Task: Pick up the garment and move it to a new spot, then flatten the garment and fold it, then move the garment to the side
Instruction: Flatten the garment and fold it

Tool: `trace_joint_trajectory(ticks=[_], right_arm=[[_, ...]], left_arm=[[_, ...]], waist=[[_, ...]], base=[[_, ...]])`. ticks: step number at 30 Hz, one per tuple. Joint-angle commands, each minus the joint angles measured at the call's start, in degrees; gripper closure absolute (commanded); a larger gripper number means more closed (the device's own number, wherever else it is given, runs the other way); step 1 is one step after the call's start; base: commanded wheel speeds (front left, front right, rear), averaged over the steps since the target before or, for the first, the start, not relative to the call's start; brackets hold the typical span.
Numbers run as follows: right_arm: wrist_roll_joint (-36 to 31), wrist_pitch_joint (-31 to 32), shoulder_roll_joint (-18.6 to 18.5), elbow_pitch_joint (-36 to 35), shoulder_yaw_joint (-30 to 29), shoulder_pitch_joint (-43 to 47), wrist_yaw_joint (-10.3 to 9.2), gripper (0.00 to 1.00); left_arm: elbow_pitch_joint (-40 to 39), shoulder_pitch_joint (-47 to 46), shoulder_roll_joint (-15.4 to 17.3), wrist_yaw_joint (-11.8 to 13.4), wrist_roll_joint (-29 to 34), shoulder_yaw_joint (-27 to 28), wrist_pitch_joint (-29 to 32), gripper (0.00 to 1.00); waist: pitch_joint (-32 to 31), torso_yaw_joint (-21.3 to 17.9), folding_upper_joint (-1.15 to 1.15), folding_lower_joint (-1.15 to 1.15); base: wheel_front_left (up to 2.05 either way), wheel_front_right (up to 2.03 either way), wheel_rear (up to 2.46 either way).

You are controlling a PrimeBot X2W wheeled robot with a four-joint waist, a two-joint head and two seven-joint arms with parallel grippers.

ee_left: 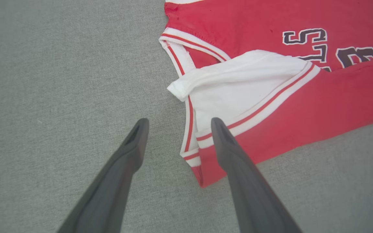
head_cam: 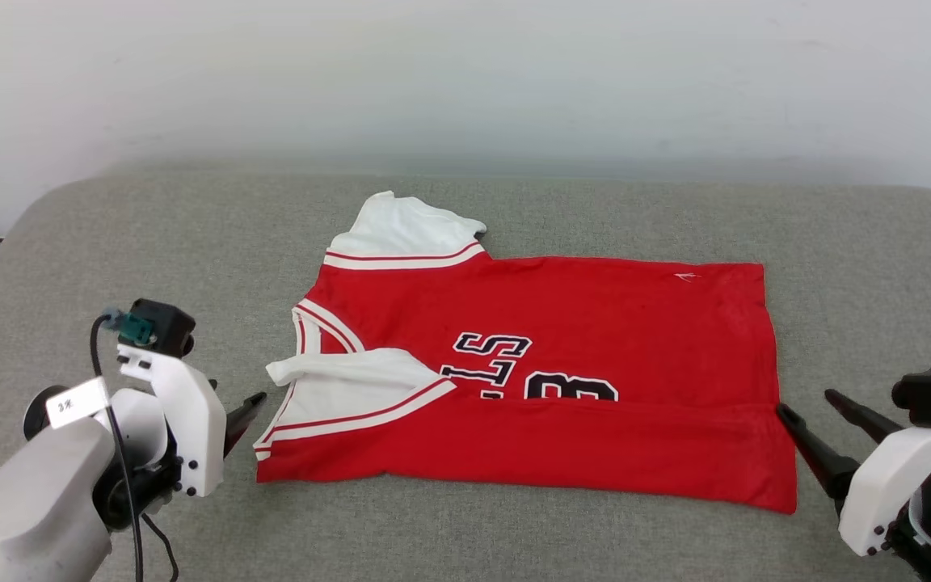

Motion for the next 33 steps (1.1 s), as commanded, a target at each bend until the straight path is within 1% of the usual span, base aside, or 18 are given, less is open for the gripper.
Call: trace_joint_trajectory(ticks=[1,7,12,17,21,27,31,33], right_arm=[[-1.0,0.8,0.8,-1.0,-0.9,1.0,-0.07,0.0],[-3.0,3.0,2.3,-3.4,-3.5,2.8,-0.07,0.0],[-4.5,4.8,3.2,-5.4,-5.0,3.0,-0.07,0.0],[-5.8,6.2,4.1,-7.1,-6.2,2.6,-0.07,0.0],[-6.4,6.6,4.5,-7.8,-6.5,1.7,-0.07,0.0],[-6.9,6.9,5.0,-8.1,-6.1,0.3,-0.06,0.0],[-7.0,6.6,5.0,-7.8,-5.9,-0.2,-0.07,0.0],[-7.1,6.6,5.0,-7.6,-5.7,-0.7,-0.07,0.0]], left_arm=[[-1.8,-1.3,0.8,0.0,-1.0,-1.1,4.0,0.0],[-5.2,-3.2,2.1,0.0,-3.7,-3.4,14.5,0.0],[-4.5,-4.6,2.4,0.0,-3.6,-5.4,20.2,0.0],[-1.3,-5.4,1.6,0.0,-3.8,-6.3,22.5,0.0],[1.6,-5.8,1.1,0.0,-3.2,-6.9,22.4,0.0],[6.3,-4.2,-0.8,0.0,-5.5,-7.4,23.8,0.0],[6.0,-2.6,-2.7,-0.1,-7.3,-9.6,25.4,0.0],[5.5,-2.4,-2.9,-0.1,-7.6,-11.0,25.9,0.0]], waist=[[-0.4,0.1,0.0,0.01],[-0.4,-0.1,0.0,0.01],[0.5,-1.0,0.0,0.01],[2.6,-2.4,0.0,0.01],[4.4,-3.2,0.0,0.01],[6.6,-4.3,0.0,0.01],[7.7,-4.5,0.0,0.01],[8.0,-4.5,0.0,0.01]], base=[[0.0,0.0,0.0],[0.0,0.0,0.0],[0.0,0.0,0.0],[0.0,0.0,0.0],[0.0,0.0,0.0],[0.0,0.0,0.0],[0.0,0.0,0.0],[0.0,0.0,0.0]])
